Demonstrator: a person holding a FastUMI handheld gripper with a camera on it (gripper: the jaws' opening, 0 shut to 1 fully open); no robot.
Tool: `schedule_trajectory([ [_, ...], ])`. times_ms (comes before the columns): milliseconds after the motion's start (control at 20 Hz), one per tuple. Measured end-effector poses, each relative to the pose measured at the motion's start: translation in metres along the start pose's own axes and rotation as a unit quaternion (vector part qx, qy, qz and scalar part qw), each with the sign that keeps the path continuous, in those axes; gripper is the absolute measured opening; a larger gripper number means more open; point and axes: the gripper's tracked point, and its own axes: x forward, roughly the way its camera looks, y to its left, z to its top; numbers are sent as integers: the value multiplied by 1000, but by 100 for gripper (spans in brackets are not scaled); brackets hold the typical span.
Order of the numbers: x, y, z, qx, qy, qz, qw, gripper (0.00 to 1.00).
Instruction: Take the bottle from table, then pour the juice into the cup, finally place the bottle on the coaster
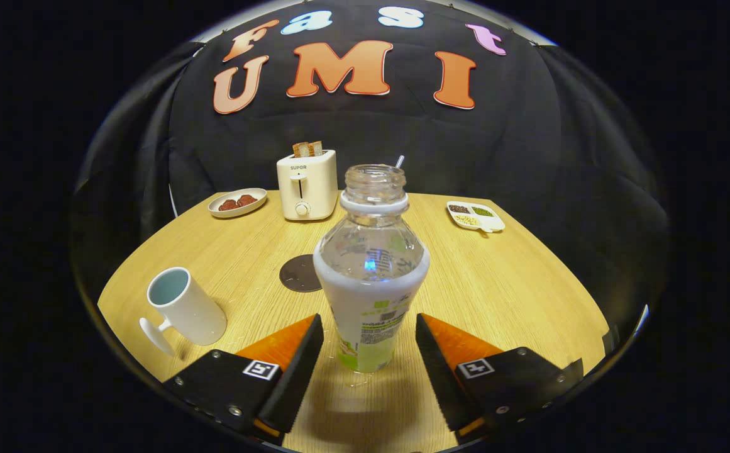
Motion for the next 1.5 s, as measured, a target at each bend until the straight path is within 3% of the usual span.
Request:
schedule_trajectory([
  [50, 3, 2, 0, 6, 3, 4, 1000, 77],
  [150, 7, 4, 2, 15, 4, 7, 1000, 66],
  [500, 2, -1, 13, 46, 33, -10, 998, 53],
  [750, -27, 10, 40, -43, 19, -17, 999, 52],
  [1000, -43, 32, 56, -89, 12, -13, 996, 53],
  [1500, -55, 59, 73, -255, 2, -76, 964, 53],
])
